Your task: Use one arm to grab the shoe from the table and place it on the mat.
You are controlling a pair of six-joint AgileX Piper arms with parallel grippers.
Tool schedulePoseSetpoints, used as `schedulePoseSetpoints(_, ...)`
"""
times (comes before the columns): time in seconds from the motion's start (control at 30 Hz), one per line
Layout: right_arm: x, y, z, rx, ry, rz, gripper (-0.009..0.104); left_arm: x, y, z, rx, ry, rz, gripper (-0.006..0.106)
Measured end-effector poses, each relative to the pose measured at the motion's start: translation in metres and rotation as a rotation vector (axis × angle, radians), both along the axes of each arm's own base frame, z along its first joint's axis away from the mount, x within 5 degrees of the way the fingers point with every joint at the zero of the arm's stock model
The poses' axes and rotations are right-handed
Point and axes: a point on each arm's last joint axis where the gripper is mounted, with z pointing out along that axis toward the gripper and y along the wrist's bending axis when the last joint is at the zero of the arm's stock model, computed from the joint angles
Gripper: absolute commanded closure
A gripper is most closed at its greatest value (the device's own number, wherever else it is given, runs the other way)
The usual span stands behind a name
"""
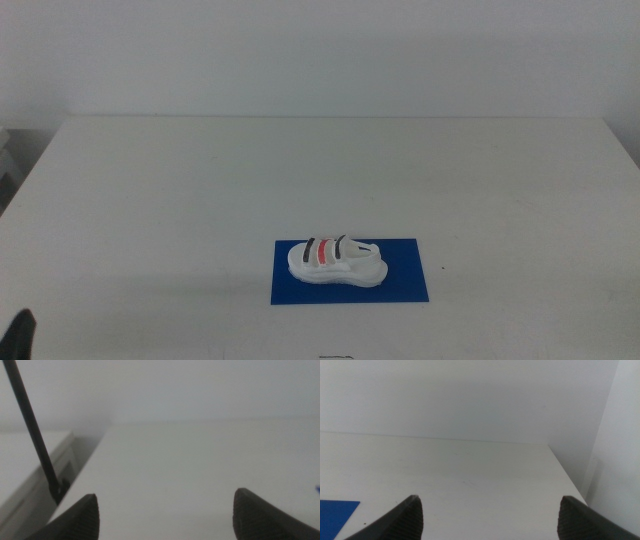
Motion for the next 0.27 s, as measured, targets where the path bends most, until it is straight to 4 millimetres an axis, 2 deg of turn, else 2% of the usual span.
schedulePoseSetpoints(0.27,0.0000,0.0000,0.0000,0.000,0.000,0.000,0.001,-0.0012,-0.0004,-0.0093,-0.006,0.096,-0.003,0.011)
